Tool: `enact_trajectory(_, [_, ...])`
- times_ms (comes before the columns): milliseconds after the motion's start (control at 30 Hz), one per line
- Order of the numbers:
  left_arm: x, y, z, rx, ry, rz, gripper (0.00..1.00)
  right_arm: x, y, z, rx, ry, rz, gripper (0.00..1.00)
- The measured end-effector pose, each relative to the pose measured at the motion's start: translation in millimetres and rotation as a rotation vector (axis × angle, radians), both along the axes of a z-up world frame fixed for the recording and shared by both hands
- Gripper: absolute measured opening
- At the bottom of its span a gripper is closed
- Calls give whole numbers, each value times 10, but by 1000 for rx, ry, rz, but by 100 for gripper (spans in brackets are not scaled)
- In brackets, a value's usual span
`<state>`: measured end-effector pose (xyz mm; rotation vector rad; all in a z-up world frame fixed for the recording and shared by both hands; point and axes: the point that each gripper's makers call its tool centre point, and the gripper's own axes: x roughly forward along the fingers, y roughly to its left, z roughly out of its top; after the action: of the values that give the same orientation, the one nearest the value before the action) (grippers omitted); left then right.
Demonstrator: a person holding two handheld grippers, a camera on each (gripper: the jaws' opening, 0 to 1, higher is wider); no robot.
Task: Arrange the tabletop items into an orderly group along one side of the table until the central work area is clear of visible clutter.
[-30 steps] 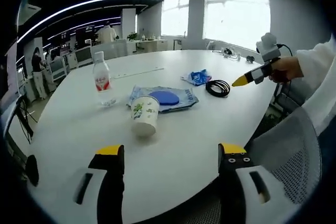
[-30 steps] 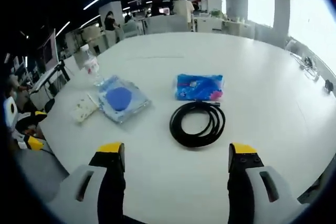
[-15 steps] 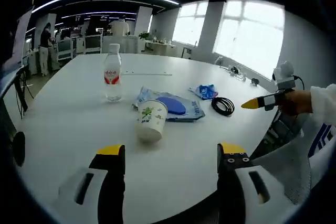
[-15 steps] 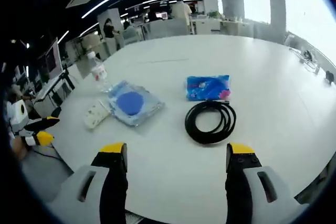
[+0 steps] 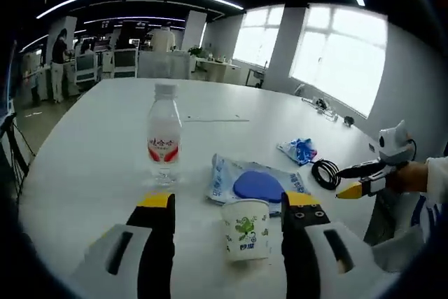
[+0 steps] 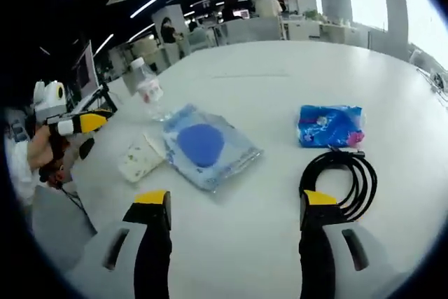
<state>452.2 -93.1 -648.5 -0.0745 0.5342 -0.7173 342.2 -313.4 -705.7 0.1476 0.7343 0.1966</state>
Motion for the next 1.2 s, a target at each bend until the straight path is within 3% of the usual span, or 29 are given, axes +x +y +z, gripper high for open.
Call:
enact_trajectory(100, [180,-177,-153,43,31,-44,61,54,28,-28,13,4,4,73])
enact_trajectory(200, [221,-311,-312,98,62,-102,60,98,16,-81,12,18,6,73])
enact_trajectory(400, [329,-449,-592,100,176,-115,51,183,3,-206,45,57,-23,70])
enact_trajectory(767, [503,-554,-784,150,208,-125,45,269,145,-436,106,104,-67,64])
enact_trajectory(833, [517,-541,-846,162,218,-113,43,247,182,-488,135,129,-89,59])
enact_trajectory(867, [507,-533,-870,168,223,-108,42,253,210,-459,125,106,-76,57])
enact_trajectory(1033, [452,-510,-1027,207,252,-114,31,315,220,-487,146,106,-122,48])
enact_trajectory(1133, [461,-482,-1039,244,224,-119,18,318,244,-526,160,122,-127,36])
enact_trajectory(1200, [463,-479,-1043,248,220,-119,15,311,254,-532,165,119,-129,29])
